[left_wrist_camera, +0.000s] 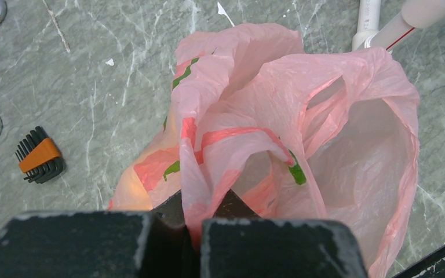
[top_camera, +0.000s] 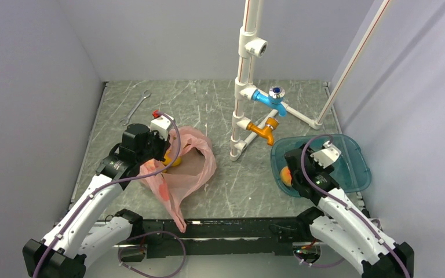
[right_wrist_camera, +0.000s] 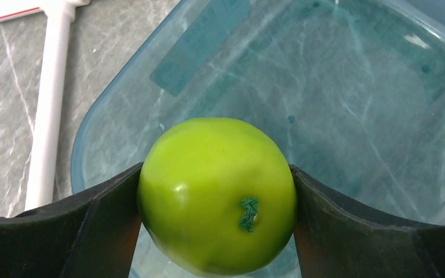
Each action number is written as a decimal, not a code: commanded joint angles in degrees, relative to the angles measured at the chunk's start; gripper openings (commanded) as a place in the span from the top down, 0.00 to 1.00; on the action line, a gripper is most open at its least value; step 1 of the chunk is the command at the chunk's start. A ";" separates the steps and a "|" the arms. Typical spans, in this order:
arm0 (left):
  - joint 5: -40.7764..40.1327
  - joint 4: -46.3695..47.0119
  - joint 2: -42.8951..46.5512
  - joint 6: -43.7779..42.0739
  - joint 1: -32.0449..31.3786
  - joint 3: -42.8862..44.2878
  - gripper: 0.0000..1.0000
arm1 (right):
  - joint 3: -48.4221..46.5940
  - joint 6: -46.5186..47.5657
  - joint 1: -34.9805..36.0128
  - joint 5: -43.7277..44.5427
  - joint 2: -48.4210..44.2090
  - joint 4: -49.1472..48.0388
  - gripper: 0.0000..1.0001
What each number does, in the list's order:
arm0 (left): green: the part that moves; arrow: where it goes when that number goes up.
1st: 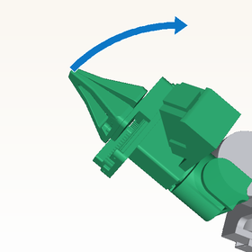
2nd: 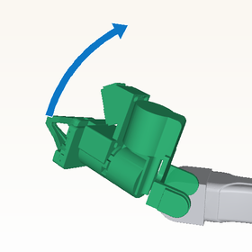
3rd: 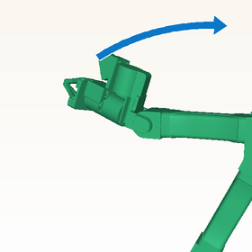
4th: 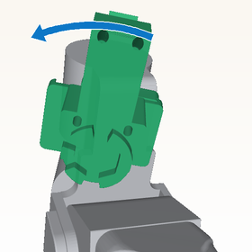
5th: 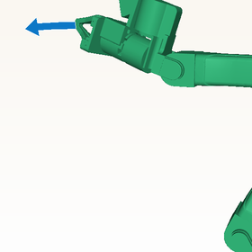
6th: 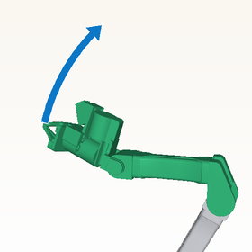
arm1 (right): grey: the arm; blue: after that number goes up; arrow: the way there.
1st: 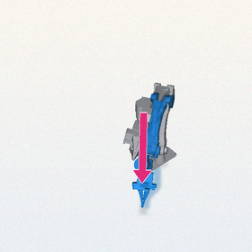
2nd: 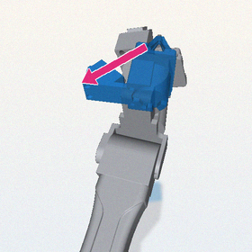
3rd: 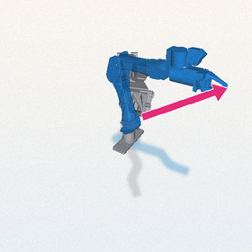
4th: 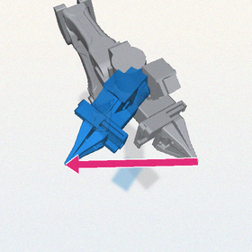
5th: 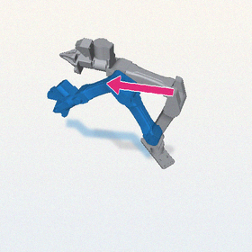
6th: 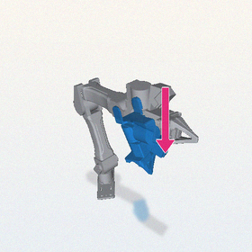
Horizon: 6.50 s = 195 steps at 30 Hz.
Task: Take the fake fruits out of the plastic bag
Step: Place the fake fruit in the bin, then take out the fake fruit from the plastic bag, then place the fake fruit in the bin.
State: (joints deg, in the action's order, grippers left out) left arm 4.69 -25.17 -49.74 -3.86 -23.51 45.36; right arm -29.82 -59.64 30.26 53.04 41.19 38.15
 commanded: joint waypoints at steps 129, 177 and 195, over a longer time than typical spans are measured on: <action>11.20 3.24 0.76 -1.90 -1.45 0.63 1.00 | -29.85 55.56 34.71 -21.93 73.35 -71.80 0.54; 3.80 1.07 0.25 -1.57 -1.45 1.76 1.00 | 8.60 22.25 44.24 -14.78 2.45 -41.49 1.00; 4.73 1.16 -0.18 -1.48 -1.43 1.88 1.00 | 7.02 25.48 38.20 -17.25 -8.72 -34.09 1.00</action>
State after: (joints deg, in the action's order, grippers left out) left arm 9.15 -24.75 -51.09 -6.17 -24.75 45.36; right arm -19.42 -31.31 68.47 32.53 32.16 2.63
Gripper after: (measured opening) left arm 0.009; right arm 0.660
